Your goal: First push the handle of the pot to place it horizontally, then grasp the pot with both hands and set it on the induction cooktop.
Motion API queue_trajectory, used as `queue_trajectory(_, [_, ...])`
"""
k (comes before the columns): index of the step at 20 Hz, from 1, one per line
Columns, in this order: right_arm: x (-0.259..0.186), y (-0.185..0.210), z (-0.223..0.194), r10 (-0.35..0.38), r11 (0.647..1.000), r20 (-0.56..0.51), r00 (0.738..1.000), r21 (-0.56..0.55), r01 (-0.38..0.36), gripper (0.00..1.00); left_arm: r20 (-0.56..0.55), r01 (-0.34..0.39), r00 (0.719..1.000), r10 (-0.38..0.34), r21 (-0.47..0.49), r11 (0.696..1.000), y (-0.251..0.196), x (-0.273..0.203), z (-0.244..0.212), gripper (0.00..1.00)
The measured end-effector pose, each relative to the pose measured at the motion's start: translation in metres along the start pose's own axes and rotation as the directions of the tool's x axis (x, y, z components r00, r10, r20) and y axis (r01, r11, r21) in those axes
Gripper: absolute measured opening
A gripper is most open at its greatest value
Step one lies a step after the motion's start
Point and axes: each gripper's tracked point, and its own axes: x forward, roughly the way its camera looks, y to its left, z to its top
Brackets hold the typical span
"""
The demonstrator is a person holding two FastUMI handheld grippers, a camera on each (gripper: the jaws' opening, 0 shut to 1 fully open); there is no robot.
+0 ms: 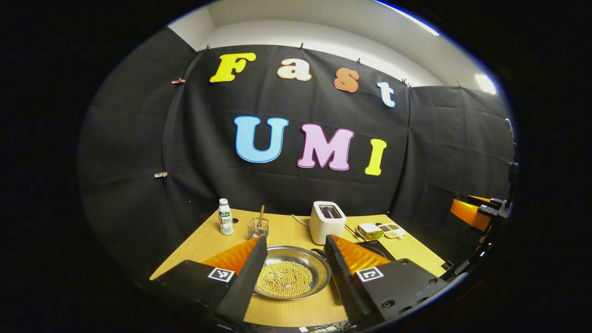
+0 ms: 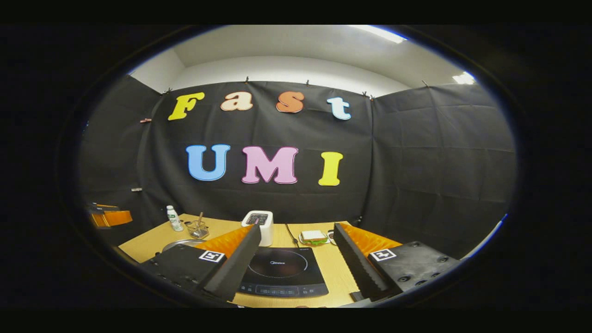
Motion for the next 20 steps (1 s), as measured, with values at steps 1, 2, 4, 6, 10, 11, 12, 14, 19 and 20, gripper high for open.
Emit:
queue_trajectory(1, [0.0,0.0,-0.001,0.002,1.0,-0.003,1.0,0.001,-0.002,0.98,-0.009,0.003,1.0,-0.003,-0.003,1.0,0.002,0.0,-0.003,0.77])
queue_trajectory(2, [-0.001,-0.001,-0.001,0.002,1.0,-0.004,1.0,0.003,-0.002,0.98,-0.015,0.014,1.0,-0.014,-0.003,1.0,0.002,0.0,-0.005,0.74])
queue_trajectory(4, [-0.001,-0.002,-0.002,-0.001,1.0,-0.008,1.0,0.009,0.001,0.98,-0.033,0.032,0.999,-0.031,0.001,1.0,0.004,0.0,-0.01,0.63])
queue_trajectory(6, [-0.001,-0.002,-0.004,-0.002,1.0,-0.013,1.0,0.017,0.002,0.98,-0.06,0.031,0.998,-0.031,0.011,0.999,0.009,-0.001,-0.021,0.58])
queue_trajectory(10, [-0.002,-0.003,-0.011,-0.008,1.0,-0.022,1.0,0.007,0.008,0.98,-0.14,0.0,0.99,-0.004,-0.031,1.0,0.021,0.001,-0.051,0.3])
queue_trajectory(11, [-0.003,0.0,-0.013,-0.005,1.0,-0.024,1.0,0.002,0.005,0.98,-0.173,0.007,0.985,-0.016,-0.055,0.998,0.021,0.0,-0.061,0.23])
queue_trajectory(12, [-0.003,0.002,-0.014,-0.001,1.0,-0.027,1.0,-0.002,0.001,0.98,-0.203,0.014,0.979,-0.029,-0.077,0.997,0.021,-0.001,-0.074,0.16])
queue_trajectory(14, [-0.005,0.004,-0.017,0.006,1.0,-0.035,0.999,-0.009,-0.006,1.0,-0.242,0.001,0.97,-0.024,-0.099,0.995,0.032,-0.001,-0.093,0.08])
queue_trajectory(19, [-0.01,0.01,-0.03,0.023,0.999,-0.069,0.997,-0.03,-0.025,1.0,-0.349,-0.037,0.936,-0.032,-0.19,0.981,0.054,0.001,-0.143,0.05])
queue_trajectory(20, [-0.01,0.012,-0.032,0.024,0.999,-0.076,0.997,-0.026,-0.026,0.98,-0.363,-0.047,0.931,-0.027,-0.194,0.98,0.059,0.003,-0.151,0.05])
